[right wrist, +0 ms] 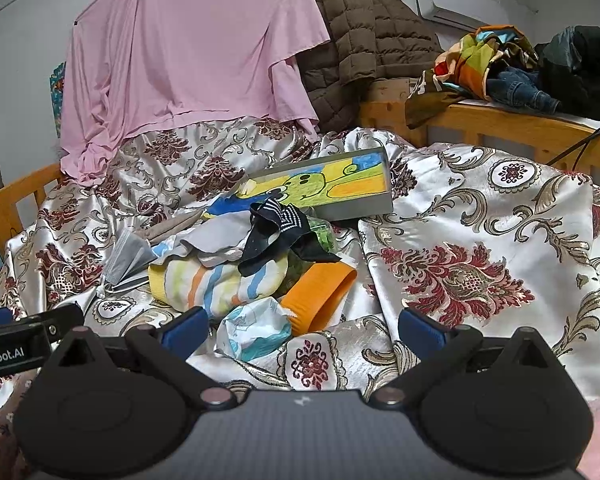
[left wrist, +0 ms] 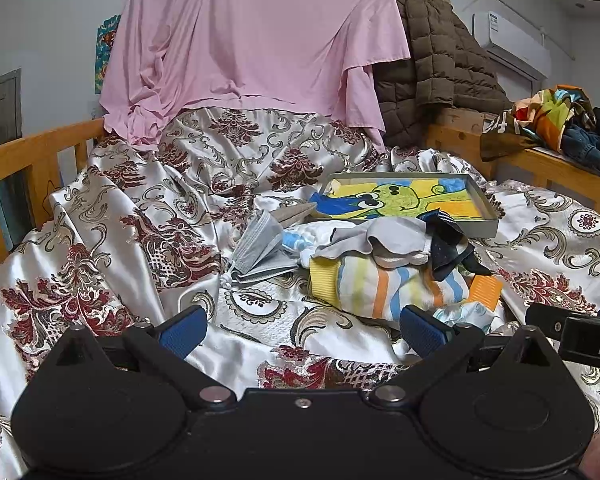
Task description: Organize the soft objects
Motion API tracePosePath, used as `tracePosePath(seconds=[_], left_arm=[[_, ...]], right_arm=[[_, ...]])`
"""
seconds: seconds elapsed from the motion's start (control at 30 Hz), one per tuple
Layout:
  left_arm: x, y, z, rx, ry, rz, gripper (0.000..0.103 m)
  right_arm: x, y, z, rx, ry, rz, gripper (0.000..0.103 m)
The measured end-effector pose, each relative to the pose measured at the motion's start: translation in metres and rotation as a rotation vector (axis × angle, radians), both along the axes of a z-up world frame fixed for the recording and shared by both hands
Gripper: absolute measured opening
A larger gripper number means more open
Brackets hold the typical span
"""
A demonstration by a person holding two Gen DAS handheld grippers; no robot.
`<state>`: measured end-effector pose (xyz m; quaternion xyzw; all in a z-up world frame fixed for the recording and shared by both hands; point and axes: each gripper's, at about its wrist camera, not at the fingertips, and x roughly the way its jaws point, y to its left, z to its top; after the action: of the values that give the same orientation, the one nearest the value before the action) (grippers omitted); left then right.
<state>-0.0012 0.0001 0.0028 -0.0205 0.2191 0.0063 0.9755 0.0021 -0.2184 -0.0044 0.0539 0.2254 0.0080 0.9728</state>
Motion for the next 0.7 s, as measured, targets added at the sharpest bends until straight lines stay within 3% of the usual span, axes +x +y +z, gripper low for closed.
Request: tracePosePath(seconds=[0.7], left_arm=[[0.0, -0.0003, -0.0002, 0.0, -0.001, -0.001, 0.102]], right_arm=[[-0.0014, -0.0017, 0.0003, 0.003, 0.002, 0.001, 0.103]])
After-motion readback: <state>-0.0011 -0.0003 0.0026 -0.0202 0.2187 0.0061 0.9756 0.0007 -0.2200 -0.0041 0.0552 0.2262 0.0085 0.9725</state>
